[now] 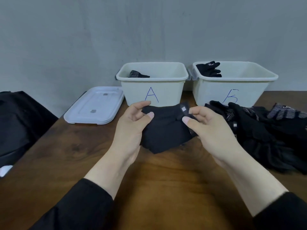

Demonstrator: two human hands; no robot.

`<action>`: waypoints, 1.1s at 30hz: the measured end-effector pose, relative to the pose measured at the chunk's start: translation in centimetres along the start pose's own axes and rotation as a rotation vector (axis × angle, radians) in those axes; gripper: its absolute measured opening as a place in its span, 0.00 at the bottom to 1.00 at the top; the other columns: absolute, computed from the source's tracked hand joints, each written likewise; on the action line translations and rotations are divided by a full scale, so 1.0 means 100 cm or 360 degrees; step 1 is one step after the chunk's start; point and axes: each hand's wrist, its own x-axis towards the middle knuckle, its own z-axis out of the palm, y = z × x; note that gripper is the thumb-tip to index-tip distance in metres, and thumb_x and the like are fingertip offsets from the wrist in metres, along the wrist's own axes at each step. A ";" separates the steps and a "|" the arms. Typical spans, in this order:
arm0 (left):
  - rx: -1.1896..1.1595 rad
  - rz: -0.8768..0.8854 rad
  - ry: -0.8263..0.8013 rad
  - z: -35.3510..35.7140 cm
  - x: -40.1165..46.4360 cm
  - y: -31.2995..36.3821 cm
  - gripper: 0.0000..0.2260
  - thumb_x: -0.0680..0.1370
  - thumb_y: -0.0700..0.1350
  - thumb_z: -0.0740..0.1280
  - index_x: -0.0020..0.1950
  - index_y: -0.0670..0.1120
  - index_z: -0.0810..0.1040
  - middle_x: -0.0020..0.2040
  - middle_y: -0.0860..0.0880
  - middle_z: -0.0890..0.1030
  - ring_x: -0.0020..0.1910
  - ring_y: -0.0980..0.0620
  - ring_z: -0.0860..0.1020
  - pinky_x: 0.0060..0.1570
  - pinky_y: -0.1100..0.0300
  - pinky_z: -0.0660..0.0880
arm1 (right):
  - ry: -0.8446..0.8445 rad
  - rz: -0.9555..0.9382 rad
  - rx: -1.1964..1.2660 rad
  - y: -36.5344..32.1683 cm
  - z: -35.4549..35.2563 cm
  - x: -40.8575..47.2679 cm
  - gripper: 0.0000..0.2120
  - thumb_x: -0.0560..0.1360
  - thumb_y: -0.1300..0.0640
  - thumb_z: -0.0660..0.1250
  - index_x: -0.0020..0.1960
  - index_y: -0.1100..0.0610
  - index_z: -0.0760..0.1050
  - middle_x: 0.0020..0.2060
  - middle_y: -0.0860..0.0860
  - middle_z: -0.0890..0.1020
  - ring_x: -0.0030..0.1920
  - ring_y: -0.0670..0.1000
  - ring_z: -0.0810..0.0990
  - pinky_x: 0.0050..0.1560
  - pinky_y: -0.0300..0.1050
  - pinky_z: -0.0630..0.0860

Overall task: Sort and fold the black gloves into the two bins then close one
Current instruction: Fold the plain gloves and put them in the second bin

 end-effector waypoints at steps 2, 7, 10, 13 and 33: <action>0.0010 0.0049 -0.0002 -0.005 0.002 0.005 0.11 0.80 0.38 0.68 0.59 0.51 0.82 0.41 0.50 0.81 0.46 0.53 0.83 0.49 0.58 0.80 | 0.0023 -0.0010 0.0035 0.002 0.004 0.000 0.05 0.80 0.58 0.69 0.52 0.49 0.80 0.49 0.45 0.87 0.48 0.44 0.84 0.50 0.43 0.77; 0.0174 0.0146 -0.0019 -0.008 0.011 0.011 0.11 0.81 0.40 0.68 0.59 0.54 0.81 0.37 0.51 0.76 0.40 0.55 0.77 0.45 0.59 0.74 | 0.0094 -0.0211 0.0044 0.005 0.007 -0.006 0.06 0.79 0.63 0.69 0.53 0.53 0.80 0.51 0.45 0.86 0.56 0.46 0.83 0.58 0.43 0.77; 0.0270 0.0171 -0.0065 -0.007 0.017 0.014 0.13 0.82 0.41 0.67 0.63 0.57 0.79 0.43 0.41 0.80 0.45 0.51 0.80 0.51 0.52 0.76 | 0.0199 -0.0197 0.0099 0.007 0.005 -0.006 0.06 0.79 0.63 0.70 0.51 0.53 0.78 0.46 0.43 0.86 0.50 0.43 0.83 0.51 0.38 0.78; 0.0270 -0.0054 -0.0222 -0.009 0.026 0.013 0.16 0.83 0.47 0.66 0.71 0.58 0.73 0.55 0.50 0.85 0.55 0.52 0.83 0.60 0.50 0.78 | 0.0347 -0.0055 0.0184 0.018 0.006 -0.003 0.07 0.80 0.61 0.69 0.51 0.49 0.78 0.47 0.50 0.86 0.49 0.48 0.84 0.48 0.50 0.80; 0.2503 0.0283 -0.0332 -0.007 0.000 -0.047 0.19 0.84 0.57 0.57 0.71 0.52 0.76 0.70 0.51 0.73 0.67 0.47 0.71 0.63 0.48 0.69 | -0.0469 -0.0379 -0.1402 0.050 0.003 -0.028 0.16 0.80 0.43 0.61 0.63 0.45 0.81 0.61 0.36 0.76 0.64 0.39 0.70 0.69 0.38 0.63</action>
